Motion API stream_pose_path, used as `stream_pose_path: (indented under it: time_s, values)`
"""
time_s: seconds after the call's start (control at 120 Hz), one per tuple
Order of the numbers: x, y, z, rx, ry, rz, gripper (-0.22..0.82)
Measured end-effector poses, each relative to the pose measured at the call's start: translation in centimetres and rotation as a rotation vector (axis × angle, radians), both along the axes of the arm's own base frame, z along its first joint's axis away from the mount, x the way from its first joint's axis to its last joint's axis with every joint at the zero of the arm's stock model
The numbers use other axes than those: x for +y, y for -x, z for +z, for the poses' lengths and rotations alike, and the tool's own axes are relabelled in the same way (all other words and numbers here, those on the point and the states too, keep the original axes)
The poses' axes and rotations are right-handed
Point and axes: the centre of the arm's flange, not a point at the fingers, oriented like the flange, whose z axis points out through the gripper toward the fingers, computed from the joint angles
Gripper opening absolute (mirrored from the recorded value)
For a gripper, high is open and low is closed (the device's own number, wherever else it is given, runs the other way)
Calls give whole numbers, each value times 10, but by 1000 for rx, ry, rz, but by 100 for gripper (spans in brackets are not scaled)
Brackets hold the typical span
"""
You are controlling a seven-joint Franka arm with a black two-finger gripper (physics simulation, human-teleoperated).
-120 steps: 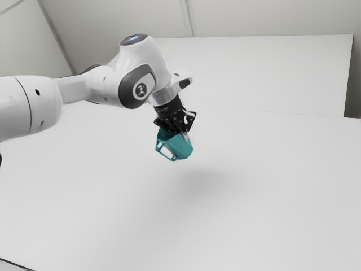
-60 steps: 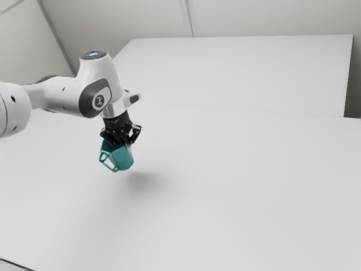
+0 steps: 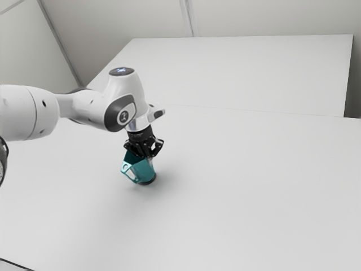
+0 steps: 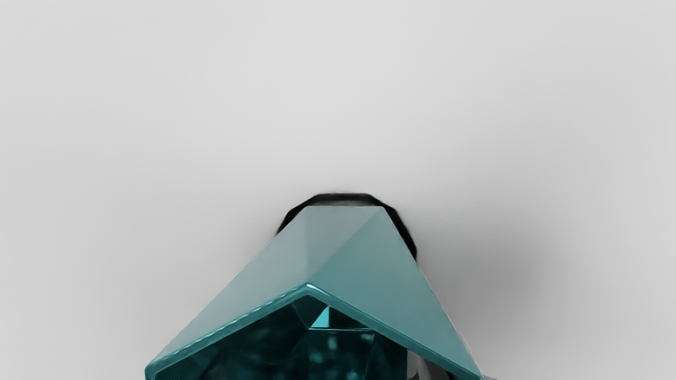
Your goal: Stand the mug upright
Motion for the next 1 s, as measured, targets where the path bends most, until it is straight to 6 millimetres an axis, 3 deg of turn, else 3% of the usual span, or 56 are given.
stream_pose_path:
  time_s: [0.142, 0.375, 0.617, 0.675, 0.817, 1.0]
  values:
    - [-1, -3, -7, -9, 3, -4, -18]
    - [-2, -2, 14, -40, 4, -9, 30]
    - [-2, 10, 74, -94, -4, -15, 51]
    - [-2, 13, 91, -112, -2, -14, 53]
    - [-6, 4, 156, -176, -2, -21, 57]
    - [-25, 8, 211, -214, -6, -76, 59]
